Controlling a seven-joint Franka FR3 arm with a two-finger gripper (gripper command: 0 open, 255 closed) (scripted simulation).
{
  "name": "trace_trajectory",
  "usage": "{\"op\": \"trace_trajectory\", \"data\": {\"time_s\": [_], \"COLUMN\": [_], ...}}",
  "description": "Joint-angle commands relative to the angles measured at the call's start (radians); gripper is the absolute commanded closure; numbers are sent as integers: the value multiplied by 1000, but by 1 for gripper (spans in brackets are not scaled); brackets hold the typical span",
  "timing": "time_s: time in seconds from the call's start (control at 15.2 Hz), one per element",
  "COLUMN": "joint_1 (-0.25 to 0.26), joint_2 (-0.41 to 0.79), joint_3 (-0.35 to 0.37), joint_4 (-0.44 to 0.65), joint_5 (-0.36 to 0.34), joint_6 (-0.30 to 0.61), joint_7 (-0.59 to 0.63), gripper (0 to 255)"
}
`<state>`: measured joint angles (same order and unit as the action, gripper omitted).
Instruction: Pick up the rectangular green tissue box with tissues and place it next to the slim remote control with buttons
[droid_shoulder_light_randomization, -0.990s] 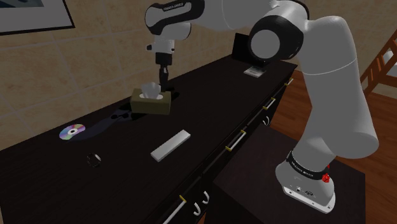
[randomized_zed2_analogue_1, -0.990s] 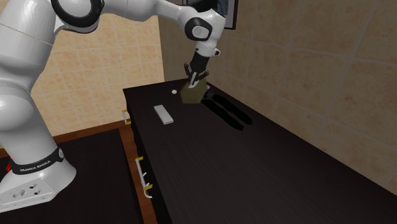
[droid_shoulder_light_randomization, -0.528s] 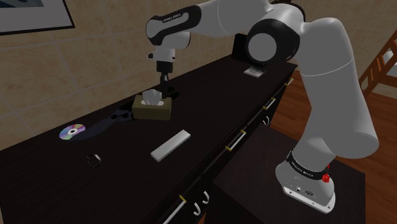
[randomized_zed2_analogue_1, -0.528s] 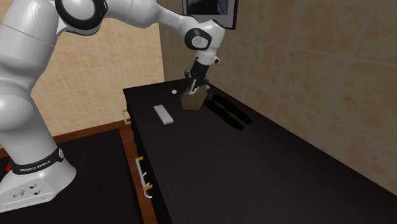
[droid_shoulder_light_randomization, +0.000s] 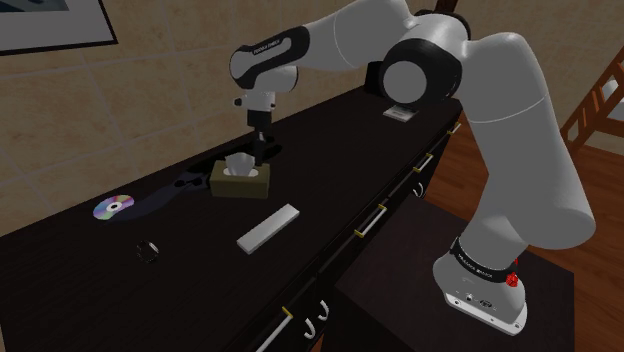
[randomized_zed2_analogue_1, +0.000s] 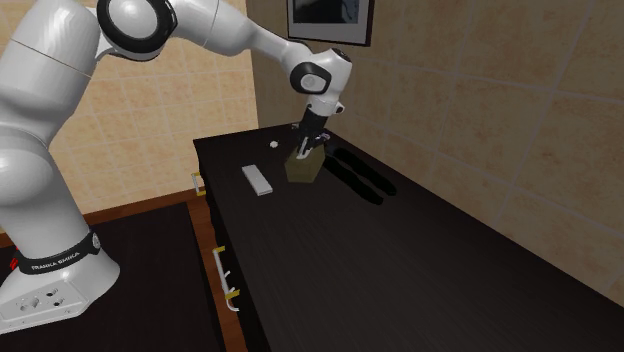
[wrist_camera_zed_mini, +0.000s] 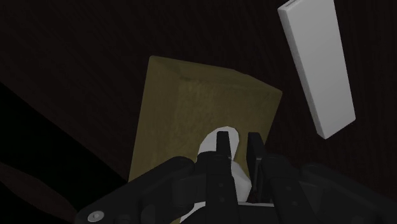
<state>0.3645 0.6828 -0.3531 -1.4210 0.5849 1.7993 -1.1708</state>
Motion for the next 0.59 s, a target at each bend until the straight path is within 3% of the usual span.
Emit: {"op": "trace_trajectory", "data": {"time_s": [0.0, 0.46, 0.53], "joint_1": [-1, -1, -1], "joint_2": [6, 6, 6], "joint_3": [1, 1, 1], "joint_4": [-6, -5, -5], "joint_5": [3, 3, 3], "joint_6": [10, 10, 10], "joint_7": [-6, -6, -6], "gripper": [255, 255, 0]}}
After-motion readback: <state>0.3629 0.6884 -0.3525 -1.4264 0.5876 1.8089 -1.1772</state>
